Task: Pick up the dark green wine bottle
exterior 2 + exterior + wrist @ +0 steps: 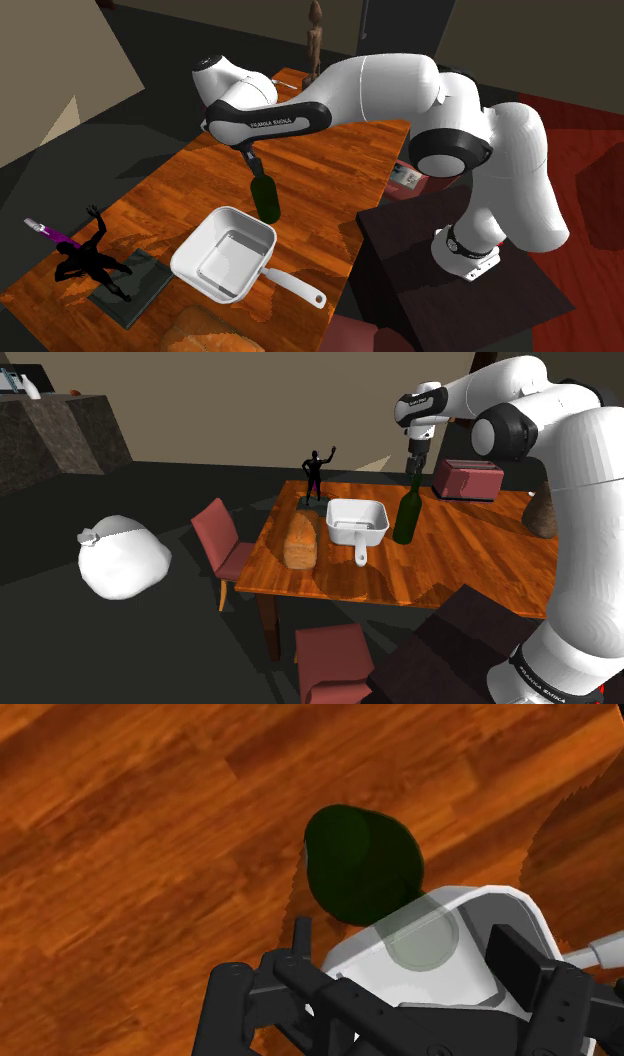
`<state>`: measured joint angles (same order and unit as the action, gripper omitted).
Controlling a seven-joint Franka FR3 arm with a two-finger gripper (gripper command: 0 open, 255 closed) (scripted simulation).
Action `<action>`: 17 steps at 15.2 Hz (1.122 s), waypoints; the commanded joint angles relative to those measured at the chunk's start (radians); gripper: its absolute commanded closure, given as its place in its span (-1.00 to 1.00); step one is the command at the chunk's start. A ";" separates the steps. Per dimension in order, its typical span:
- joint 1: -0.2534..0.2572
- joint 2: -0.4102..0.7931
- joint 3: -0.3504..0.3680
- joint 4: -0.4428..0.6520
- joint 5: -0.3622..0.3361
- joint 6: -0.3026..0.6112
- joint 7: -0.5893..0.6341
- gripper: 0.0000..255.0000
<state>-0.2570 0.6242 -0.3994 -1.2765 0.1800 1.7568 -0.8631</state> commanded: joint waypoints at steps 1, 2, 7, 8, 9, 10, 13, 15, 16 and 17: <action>0.002 -0.005 -0.001 -0.020 -0.001 0.015 -0.002 -1.00; 0.003 -0.004 0.000 -0.019 0.000 0.015 -0.001 1.00; 0.001 -0.001 0.000 -0.015 0.000 0.014 -0.001 1.00; 0.002 -0.001 0.000 -0.015 0.000 0.014 -0.001 1.00; 0.001 -0.001 0.000 -0.015 0.000 0.014 -0.001 1.00; 0.001 -0.001 0.000 -0.014 0.000 0.014 -0.001 1.00; 0.001 -0.009 -0.002 0.001 -0.003 -0.009 -0.001 1.00; -0.002 -0.012 -0.003 0.023 -0.004 -0.034 0.000 1.00; -0.003 -0.014 -0.004 0.035 -0.005 -0.047 0.001 1.00; -0.004 -0.015 -0.004 0.047 -0.005 -0.060 0.001 1.00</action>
<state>-0.2604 0.6109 -0.4029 -1.2420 0.1755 1.7104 -0.8632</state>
